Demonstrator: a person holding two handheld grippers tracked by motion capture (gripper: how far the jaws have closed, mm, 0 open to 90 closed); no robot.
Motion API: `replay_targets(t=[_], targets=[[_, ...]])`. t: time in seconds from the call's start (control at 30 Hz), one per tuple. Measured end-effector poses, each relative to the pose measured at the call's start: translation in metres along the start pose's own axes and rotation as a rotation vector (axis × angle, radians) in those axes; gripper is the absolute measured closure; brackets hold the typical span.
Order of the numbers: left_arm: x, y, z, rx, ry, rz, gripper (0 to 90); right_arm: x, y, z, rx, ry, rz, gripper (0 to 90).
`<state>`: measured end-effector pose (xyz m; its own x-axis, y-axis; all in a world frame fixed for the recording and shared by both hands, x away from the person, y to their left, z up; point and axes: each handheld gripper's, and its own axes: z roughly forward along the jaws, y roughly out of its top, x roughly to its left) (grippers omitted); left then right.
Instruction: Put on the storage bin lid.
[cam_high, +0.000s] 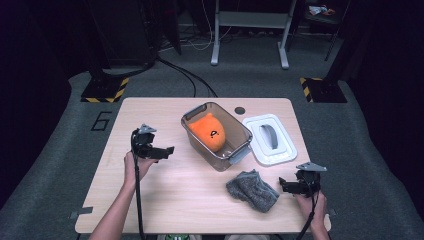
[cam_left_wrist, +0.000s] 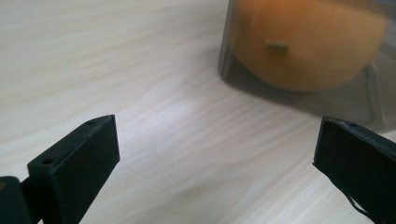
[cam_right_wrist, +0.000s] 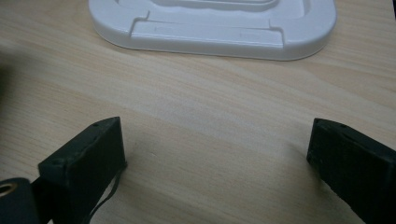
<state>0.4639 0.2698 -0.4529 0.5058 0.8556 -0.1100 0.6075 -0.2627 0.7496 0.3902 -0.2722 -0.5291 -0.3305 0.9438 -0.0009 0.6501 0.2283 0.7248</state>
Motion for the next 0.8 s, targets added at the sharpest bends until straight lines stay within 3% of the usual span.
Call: replay_targets(t=[0.13, 0.2, 0.27, 0.3, 0.37, 0.43, 0.47, 0.57, 0.63, 0.7, 0.73, 0.77, 0.8], targets=[[0.004, -0.019, 0.007, 0.023, 0.009, -0.025, 0.1, -0.001, 0.0, 0.0, 0.004, 0.003, -0.006, 3.2], [0.006, -0.031, 0.013, 0.066, 0.007, -0.018, 0.1, 0.0, 0.0, 0.0, 0.006, 0.008, 0.005, 3.2], [0.005, -0.045, 0.017, 0.065, 0.019, -0.041, 0.1, 0.0, 0.001, 0.0, -0.001, 0.01, 0.001, 3.2], [0.005, -0.05, 0.019, 0.063, 0.022, -0.05, 0.1, -0.001, 0.0, 0.0, 0.0, 0.028, -0.03, 3.1], [0.007, -0.058, 0.022, 0.074, 0.033, -0.045, 0.1, 0.0, 0.0, 0.0, 0.001, 0.044, -0.048, 3.0], [0.009, -0.065, 0.025, 0.078, 0.028, -0.058, 0.0, 0.002, 0.001, 0.0, 0.006, 0.045, -0.042, 2.2], [0.01, -0.069, 0.027, 0.079, 0.054, -0.036, 0.0, 0.003, 0.001, 0.001, 0.007, 0.043, -0.038, 2.2], [0.01, -0.072, 0.027, 0.066, 0.062, -0.025, 0.0, 0.004, 0.001, 0.001, 0.006, 0.049, -0.042, 1.9], [0.009, -0.073, 0.028, 0.06, 0.087, 0.005, 0.0, 0.004, 0.001, 0.002, 0.007, 0.049, -0.042, 1.9], [0.01, -0.074, 0.029, 0.035, 0.087, -0.011, 0.0, 0.004, 0.001, 0.001, 0.007, 0.051, -0.046, 1.9], [0.008, -0.076, 0.03, 0.04, 0.114, 0.024, 0.0, 0.003, 0.001, 0.0, 0.013, 0.061, -0.052, 1.9], [0.008, -0.076, 0.03, 0.04, 0.114, 0.024, 0.0, 0.003, 0.001, 0.0, 0.013, 0.061, -0.052, 1.9], [0.005, -0.076, 0.03, 0.054, 0.109, 0.071, 0.0, 0.003, 0.001, 0.001, 0.015, 0.065, -0.058, 1.8]])
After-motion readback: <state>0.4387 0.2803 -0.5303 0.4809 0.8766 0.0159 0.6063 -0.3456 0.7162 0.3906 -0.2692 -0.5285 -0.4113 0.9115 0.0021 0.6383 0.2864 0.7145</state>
